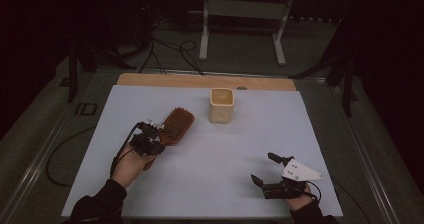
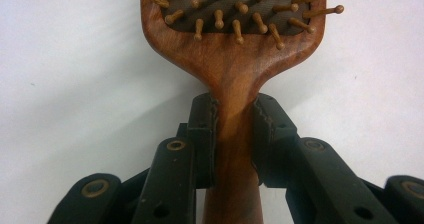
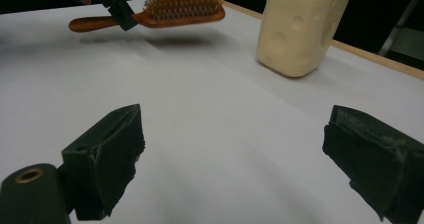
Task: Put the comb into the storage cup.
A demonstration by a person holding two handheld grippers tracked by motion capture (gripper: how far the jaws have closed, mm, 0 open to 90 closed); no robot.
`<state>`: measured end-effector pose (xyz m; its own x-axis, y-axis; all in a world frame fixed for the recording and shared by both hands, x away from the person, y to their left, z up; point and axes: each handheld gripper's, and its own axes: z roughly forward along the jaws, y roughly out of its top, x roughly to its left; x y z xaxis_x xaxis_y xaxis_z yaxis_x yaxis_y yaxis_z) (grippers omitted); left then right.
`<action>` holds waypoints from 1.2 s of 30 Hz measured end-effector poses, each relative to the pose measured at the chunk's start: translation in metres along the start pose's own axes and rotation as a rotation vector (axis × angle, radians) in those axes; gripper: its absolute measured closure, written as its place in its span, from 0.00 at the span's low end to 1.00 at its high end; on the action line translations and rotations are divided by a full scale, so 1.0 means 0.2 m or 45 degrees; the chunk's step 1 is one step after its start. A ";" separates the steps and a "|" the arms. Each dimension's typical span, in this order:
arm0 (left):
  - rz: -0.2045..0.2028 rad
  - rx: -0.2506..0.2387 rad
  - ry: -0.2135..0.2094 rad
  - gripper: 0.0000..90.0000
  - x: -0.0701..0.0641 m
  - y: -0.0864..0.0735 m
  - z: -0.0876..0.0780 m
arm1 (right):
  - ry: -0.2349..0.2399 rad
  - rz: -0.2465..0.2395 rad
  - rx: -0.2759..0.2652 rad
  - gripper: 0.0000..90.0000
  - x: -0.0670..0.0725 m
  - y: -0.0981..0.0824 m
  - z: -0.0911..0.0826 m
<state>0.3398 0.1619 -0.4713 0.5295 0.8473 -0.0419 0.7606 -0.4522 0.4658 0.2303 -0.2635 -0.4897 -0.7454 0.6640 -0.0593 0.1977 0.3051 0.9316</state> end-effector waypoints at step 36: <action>0.161 -0.402 -0.084 0.82 -0.15 -0.01 -0.10 | 0.009 0.030 0.011 0.10 -0.01 0.00 0.01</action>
<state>0.3144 0.1437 -0.4534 0.6432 0.7655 -0.0188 0.5390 -0.4352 0.7212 0.2332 -0.2630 -0.4914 -0.7448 0.6663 -0.0349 0.2205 0.2953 0.9296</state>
